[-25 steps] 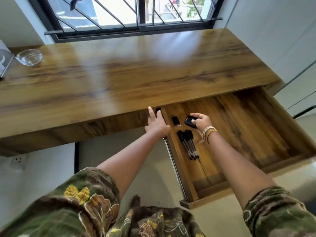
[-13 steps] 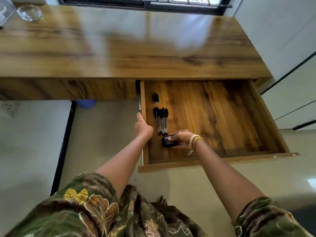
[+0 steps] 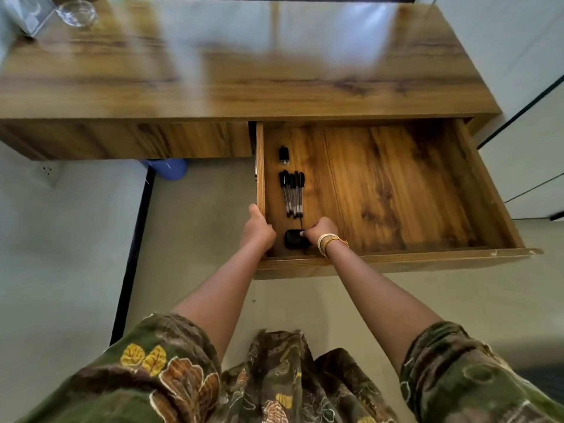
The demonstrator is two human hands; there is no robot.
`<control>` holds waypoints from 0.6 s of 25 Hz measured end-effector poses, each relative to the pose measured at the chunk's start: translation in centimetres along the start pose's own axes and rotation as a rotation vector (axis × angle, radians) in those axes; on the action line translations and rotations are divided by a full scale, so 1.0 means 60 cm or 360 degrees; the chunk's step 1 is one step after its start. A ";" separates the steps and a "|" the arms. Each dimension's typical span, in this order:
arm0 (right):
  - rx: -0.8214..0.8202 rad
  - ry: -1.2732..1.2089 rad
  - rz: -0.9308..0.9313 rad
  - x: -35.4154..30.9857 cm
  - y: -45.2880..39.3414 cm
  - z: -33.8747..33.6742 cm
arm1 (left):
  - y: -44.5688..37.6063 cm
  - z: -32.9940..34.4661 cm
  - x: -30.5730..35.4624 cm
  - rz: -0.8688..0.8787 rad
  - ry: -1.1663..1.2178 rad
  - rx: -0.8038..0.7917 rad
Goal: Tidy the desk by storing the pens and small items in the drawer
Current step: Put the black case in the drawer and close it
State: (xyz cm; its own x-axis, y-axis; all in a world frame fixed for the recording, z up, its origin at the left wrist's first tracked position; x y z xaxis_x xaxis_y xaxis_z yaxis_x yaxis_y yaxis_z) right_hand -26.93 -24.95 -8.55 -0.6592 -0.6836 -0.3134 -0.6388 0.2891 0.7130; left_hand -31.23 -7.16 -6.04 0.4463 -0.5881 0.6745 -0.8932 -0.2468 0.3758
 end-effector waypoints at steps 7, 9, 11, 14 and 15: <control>0.0123 0.0491 -0.0158 0.020 0.052 -0.017 | 0.008 0.000 0.002 0.0000 -0.0048 -0.0080; 0.0146 0.0596 -0.0224 0.028 0.062 -0.023 | 0.026 0.000 0.001 -0.0034 -0.0078 -0.0115; 0.0173 0.0687 -0.0321 0.035 0.071 -0.026 | 0.048 0.007 -0.010 -0.0052 -0.0150 -0.0167; 0.0266 0.0922 -0.0502 0.045 0.087 -0.029 | 0.074 0.011 -0.024 -0.0154 -0.0149 -0.0190; 0.0305 0.1000 -0.0560 0.049 0.093 -0.028 | 0.081 0.010 -0.027 -0.0175 -0.0176 -0.0169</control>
State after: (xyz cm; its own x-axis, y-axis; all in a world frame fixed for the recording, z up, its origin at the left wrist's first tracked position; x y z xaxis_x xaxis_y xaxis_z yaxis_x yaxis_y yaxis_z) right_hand -31.78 -26.50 -4.43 -0.0889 -0.9951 -0.0443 -0.8662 0.0552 0.4967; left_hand -36.31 -7.85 -5.69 0.5268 -0.6445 0.5542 -0.8262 -0.2350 0.5121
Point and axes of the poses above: each hand's wrist, its own y-axis away from the middle knuckle, its own z-axis out of the palm, x = y × z, the point moved 7 cm from there along -y, towards the middle knuckle, and after that the axes turned 15 degrees about z, right-handed, at the moved point
